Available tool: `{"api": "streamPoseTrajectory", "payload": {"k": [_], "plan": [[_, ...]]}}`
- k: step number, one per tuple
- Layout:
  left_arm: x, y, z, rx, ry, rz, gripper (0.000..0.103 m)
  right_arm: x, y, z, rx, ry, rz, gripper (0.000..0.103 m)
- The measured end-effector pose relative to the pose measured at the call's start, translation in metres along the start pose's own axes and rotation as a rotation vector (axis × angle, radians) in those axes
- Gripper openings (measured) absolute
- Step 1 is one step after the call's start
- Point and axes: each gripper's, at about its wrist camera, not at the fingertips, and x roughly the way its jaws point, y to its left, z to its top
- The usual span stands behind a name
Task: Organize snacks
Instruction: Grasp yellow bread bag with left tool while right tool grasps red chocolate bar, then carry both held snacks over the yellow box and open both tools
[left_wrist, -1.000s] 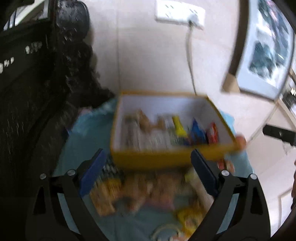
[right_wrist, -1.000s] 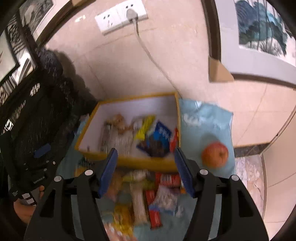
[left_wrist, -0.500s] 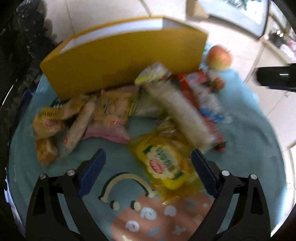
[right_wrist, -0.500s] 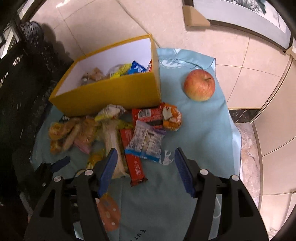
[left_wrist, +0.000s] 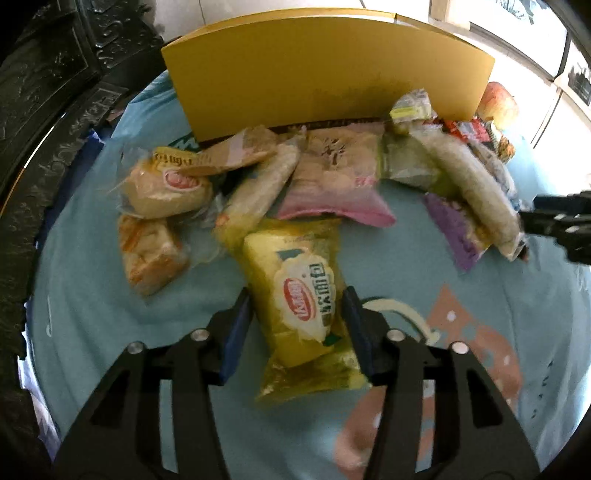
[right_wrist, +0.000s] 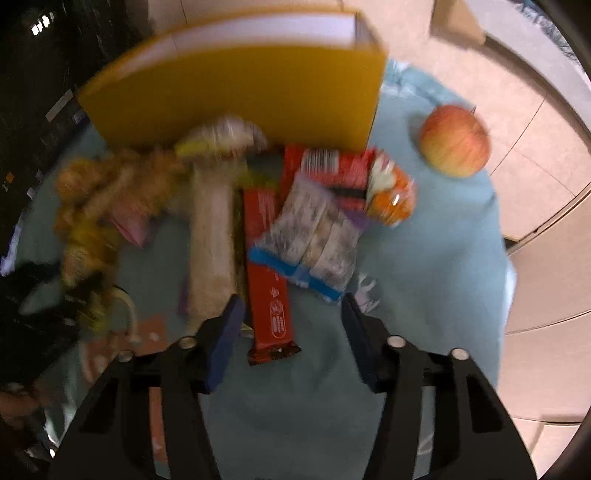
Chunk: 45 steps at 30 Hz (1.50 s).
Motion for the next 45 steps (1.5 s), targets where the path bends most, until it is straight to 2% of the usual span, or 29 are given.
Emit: {"api": "streamPoseTrajectory", "payload": {"k": [1, 3, 5, 6, 7, 8, 9, 10, 11, 12, 14, 15, 20, 23, 26, 32, 38, 45], "plan": [[0.006, 0.0, -0.002, 0.001, 0.027, -0.013, 0.066, 0.005, -0.001, -0.001, 0.009, 0.012, -0.003, 0.049], [0.012, 0.0, -0.004, -0.011, 0.022, 0.001, 0.086, 0.011, 0.002, -0.002, 0.017, 0.003, 0.022, 0.049], [0.016, 0.005, -0.006, -0.039, 0.025, -0.014, 0.089, 0.013, 0.014, -0.001, -0.038, 0.001, 0.016, 0.049], [0.018, 0.006, -0.006, -0.05, 0.028, -0.02, 0.091, 0.014, 0.022, 0.0, -0.075, -0.001, 0.016, 0.044], [0.02, 0.007, -0.005, -0.057, 0.03, -0.031, 0.091, 0.014, 0.025, 0.0, -0.089, -0.003, 0.015, 0.032], [0.019, 0.007, -0.004, -0.049, 0.025, -0.048, 0.084, 0.013, 0.026, 0.001, -0.089, 0.001, 0.024, 0.026], [0.02, 0.006, -0.002, -0.026, 0.015, -0.057, 0.065, 0.011, 0.023, 0.002, -0.062, 0.01, 0.048, 0.025], [0.017, 0.005, -0.001, 0.005, 0.005, -0.063, 0.052, 0.009, 0.02, 0.002, -0.049, 0.011, 0.069, 0.025], [0.014, 0.001, 0.0, 0.036, 0.002, -0.083, 0.042, 0.004, 0.018, 0.0, -0.043, 0.005, 0.086, 0.025], [0.012, 0.002, 0.001, 0.037, 0.002, -0.112, 0.039, -0.001, 0.016, -0.001, -0.043, -0.003, 0.096, 0.024], [0.005, 0.006, 0.0, 0.033, -0.006, -0.144, 0.039, -0.018, 0.009, -0.005, -0.019, -0.029, 0.135, 0.023], [0.001, 0.006, 0.002, 0.027, -0.015, -0.153, 0.038, -0.027, 0.003, -0.006, -0.002, -0.041, 0.159, 0.012], [-0.027, 0.022, 0.007, -0.003, -0.084, -0.191, 0.038, -0.058, -0.01, -0.019, 0.039, -0.08, 0.195, 0.012], [-0.027, 0.024, 0.007, -0.011, -0.073, -0.187, 0.038, -0.056, -0.018, -0.023, 0.066, -0.071, 0.182, 0.012], [-0.031, 0.019, 0.011, -0.023, -0.069, -0.19, 0.038, -0.058, -0.025, -0.024, 0.084, -0.077, 0.203, 0.012], [-0.068, 0.016, 0.014, -0.031, -0.146, -0.199, 0.038, -0.093, -0.023, -0.016, 0.095, -0.157, 0.262, 0.012], [-0.111, 0.02, 0.057, -0.061, -0.258, -0.21, 0.039, -0.146, -0.018, 0.024, 0.079, -0.276, 0.293, 0.012], [-0.14, 0.028, 0.142, -0.107, -0.349, -0.178, 0.039, -0.192, -0.015, 0.091, 0.034, -0.39, 0.259, 0.012]]}}
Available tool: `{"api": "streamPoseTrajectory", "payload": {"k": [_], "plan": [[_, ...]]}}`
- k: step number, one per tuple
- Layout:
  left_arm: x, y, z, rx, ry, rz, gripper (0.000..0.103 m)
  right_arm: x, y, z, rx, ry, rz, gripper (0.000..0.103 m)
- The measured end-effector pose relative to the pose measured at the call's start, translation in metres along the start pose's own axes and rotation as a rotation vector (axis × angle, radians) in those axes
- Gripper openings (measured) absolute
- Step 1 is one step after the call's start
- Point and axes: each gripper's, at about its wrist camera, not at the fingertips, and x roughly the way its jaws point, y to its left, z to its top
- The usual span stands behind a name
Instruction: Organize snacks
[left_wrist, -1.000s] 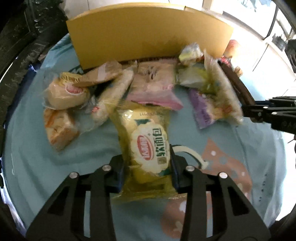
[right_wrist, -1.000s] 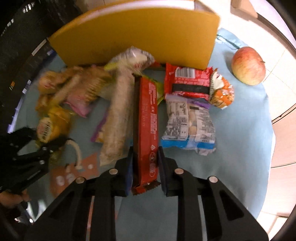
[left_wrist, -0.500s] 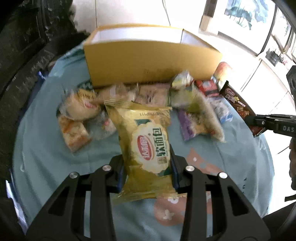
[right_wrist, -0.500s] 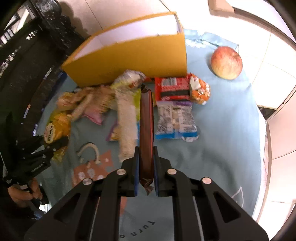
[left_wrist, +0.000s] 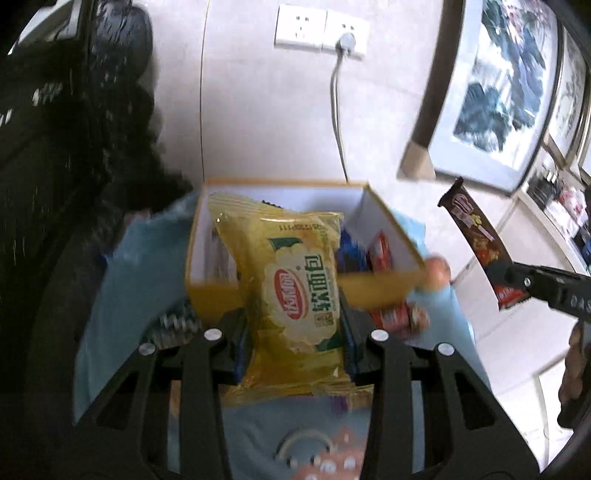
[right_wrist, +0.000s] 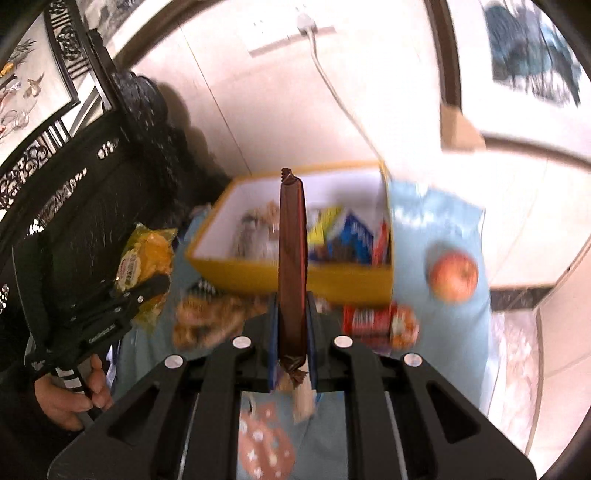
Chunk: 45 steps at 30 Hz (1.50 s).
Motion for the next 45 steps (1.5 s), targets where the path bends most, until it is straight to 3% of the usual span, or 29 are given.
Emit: {"api": "streamPoseTrajectory", "payload": {"k": [8, 9, 10, 11, 12, 13, 21, 26, 32, 36, 41, 45], "plan": [[0.025, -0.01, 0.089, 0.031, -0.063, 0.058, 0.041, 0.025, -0.006, 0.083, 0.004, -0.055, -0.043, 0.013], [0.033, -0.011, 0.1, 0.035, -0.07, 0.073, 0.062, 0.03, -0.007, 0.092, 0.002, -0.053, -0.05, 0.019], [0.041, -0.01, 0.109, 0.031, -0.071, 0.091, 0.082, 0.044, -0.007, 0.104, 0.002, -0.026, -0.078, 0.051], [0.05, -0.006, 0.119, 0.007, -0.061, 0.111, 0.101, 0.053, -0.008, 0.11, 0.011, -0.008, -0.106, 0.069], [0.055, -0.003, 0.123, -0.008, -0.051, 0.125, 0.101, 0.059, -0.009, 0.116, 0.021, 0.003, -0.117, 0.09], [0.059, 0.002, 0.126, -0.024, -0.036, 0.137, 0.101, 0.061, -0.01, 0.119, 0.026, 0.003, -0.113, 0.098], [0.042, 0.025, 0.094, -0.044, -0.048, 0.128, 0.101, 0.053, -0.017, 0.076, -0.016, 0.026, -0.11, 0.098], [0.04, 0.032, 0.034, -0.045, 0.006, 0.121, 0.101, 0.058, -0.03, 0.014, -0.016, 0.107, -0.154, 0.098], [0.059, 0.037, -0.063, 0.019, 0.151, 0.15, 0.101, 0.083, -0.057, -0.075, 0.05, 0.232, -0.199, 0.096], [0.077, 0.037, -0.101, 0.058, 0.22, 0.161, 0.101, 0.096, -0.065, -0.112, 0.072, 0.27, -0.237, 0.095], [0.097, 0.031, -0.117, 0.142, 0.246, 0.167, 0.101, 0.112, -0.065, -0.127, 0.049, 0.298, -0.263, 0.09], [0.113, 0.031, -0.118, 0.159, 0.266, 0.156, 0.096, 0.125, -0.063, -0.129, 0.029, 0.324, -0.262, 0.076]]}}
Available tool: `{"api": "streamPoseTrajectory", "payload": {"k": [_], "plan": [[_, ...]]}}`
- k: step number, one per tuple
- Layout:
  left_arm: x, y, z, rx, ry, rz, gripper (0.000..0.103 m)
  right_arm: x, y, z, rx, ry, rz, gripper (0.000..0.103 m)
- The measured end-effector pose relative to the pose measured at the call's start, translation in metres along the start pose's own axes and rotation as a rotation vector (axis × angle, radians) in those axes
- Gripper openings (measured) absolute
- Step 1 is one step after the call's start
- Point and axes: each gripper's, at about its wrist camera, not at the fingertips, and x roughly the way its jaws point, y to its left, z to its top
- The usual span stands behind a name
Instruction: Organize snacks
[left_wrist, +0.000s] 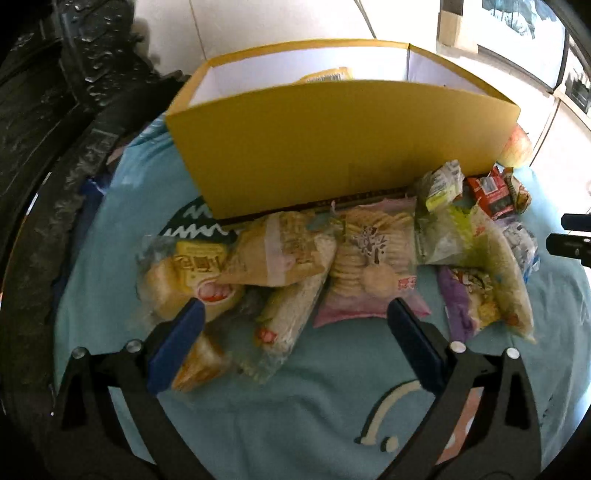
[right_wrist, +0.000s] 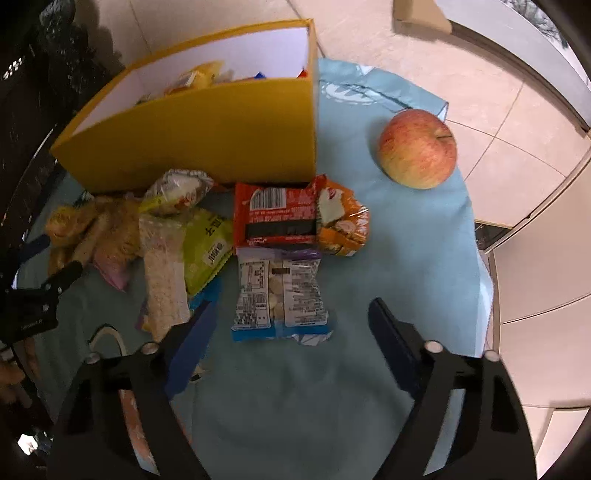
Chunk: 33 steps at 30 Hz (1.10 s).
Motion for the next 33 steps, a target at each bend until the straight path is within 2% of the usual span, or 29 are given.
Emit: {"api": "streamPoseTrajectory", "payload": {"k": [5, 7, 11, 12, 13, 15, 16, 18, 20, 26, 33], "plan": [[0.024, 0.015, -0.002, -0.04, 0.042, -0.005, 0.093, 0.015, -0.004, 0.004, 0.015, 0.014, 0.006, 0.074], [0.032, 0.02, -0.005, -0.052, 0.059, -0.012, 0.096, 0.023, -0.002, 0.005, 0.012, 0.024, 0.011, 0.074], [0.039, 0.021, -0.008, -0.05, 0.04, -0.009, 0.101, 0.044, 0.007, 0.006, -0.002, 0.064, 0.004, 0.074], [0.044, 0.02, -0.009, -0.048, 0.055, -0.022, 0.101, 0.051, 0.01, 0.004, -0.01, 0.082, 0.0, 0.077], [0.047, 0.017, -0.01, -0.037, 0.064, -0.015, 0.101, 0.054, 0.017, 0.001, -0.047, 0.061, -0.011, 0.084], [0.05, 0.011, -0.011, -0.013, 0.08, -0.014, 0.1, 0.057, 0.029, -0.002, -0.107, 0.049, -0.065, 0.086], [0.049, 0.012, -0.012, -0.022, 0.086, -0.053, 0.095, 0.056, 0.027, -0.002, -0.079, 0.056, -0.049, 0.079], [0.04, 0.006, -0.014, 0.019, 0.052, -0.082, 0.054, 0.05, 0.019, 0.001, -0.044, 0.046, -0.046, 0.056], [0.03, -0.005, -0.017, 0.062, 0.035, -0.103, 0.03, 0.043, 0.012, 0.0, -0.022, 0.033, -0.027, 0.053], [0.015, 0.006, -0.022, -0.012, 0.02, -0.182, 0.028, 0.022, 0.001, -0.016, 0.02, 0.017, 0.051, 0.052], [-0.018, 0.017, -0.034, -0.073, -0.031, -0.218, 0.027, -0.011, -0.013, -0.027, 0.048, -0.029, 0.113, 0.052]]}}
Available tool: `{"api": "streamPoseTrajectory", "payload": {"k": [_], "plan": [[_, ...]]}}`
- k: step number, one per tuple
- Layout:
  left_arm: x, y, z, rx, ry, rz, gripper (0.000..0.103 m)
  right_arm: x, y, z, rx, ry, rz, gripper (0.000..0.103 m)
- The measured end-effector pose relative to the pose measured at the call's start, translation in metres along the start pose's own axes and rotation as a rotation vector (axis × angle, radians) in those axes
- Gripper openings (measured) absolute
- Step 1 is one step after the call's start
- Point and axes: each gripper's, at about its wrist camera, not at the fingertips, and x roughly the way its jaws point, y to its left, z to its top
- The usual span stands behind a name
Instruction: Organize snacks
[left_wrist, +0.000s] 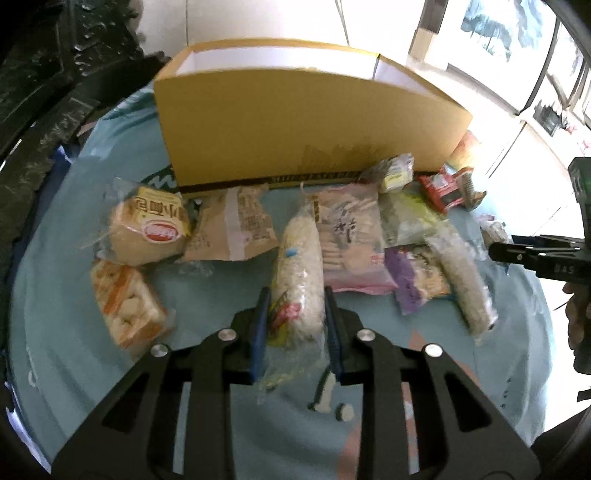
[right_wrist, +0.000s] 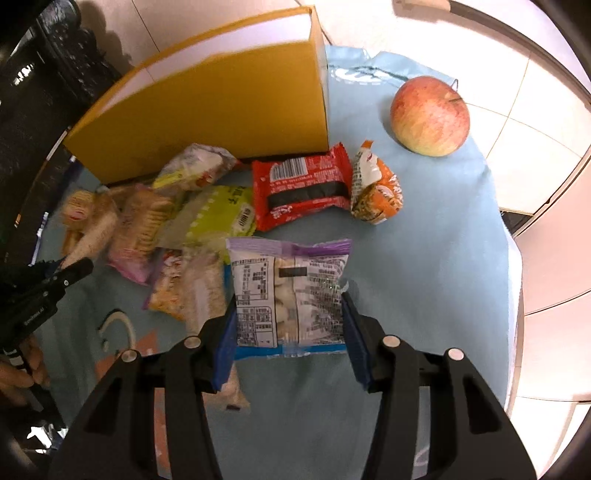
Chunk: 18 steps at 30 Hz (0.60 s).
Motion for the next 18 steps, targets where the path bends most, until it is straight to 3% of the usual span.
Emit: {"api": "streamPoseTrajectory", "payload": {"k": [5, 10, 11, 12, 14, 17, 18], "plan": [[-0.019, -0.011, -0.001, -0.012, -0.01, -0.029, 0.027, -0.015, 0.0, -0.008, 0.003, -0.015, 0.033, 0.052], [0.006, -0.006, -0.018, -0.016, 0.095, 0.033, 0.027, 0.005, 0.0, -0.02, 0.011, 0.064, -0.002, 0.052], [0.009, -0.005, -0.019, -0.021, 0.101, 0.04, 0.039, 0.008, 0.0, -0.023, 0.007, 0.076, -0.008, 0.052], [0.012, -0.005, -0.019, -0.017, 0.1, 0.053, 0.064, 0.011, 0.0, -0.028, 0.0, 0.089, -0.017, 0.052], [0.019, -0.007, -0.015, -0.006, 0.092, 0.081, 0.083, 0.017, 0.0, -0.03, -0.002, 0.105, -0.022, 0.052], [0.033, -0.003, -0.011, -0.015, 0.121, 0.089, 0.079, 0.018, 0.004, -0.034, -0.007, 0.114, -0.023, 0.052], [0.035, 0.0, -0.011, -0.032, 0.13, 0.083, 0.05, 0.017, 0.005, -0.034, -0.012, 0.112, -0.021, 0.052]]}}
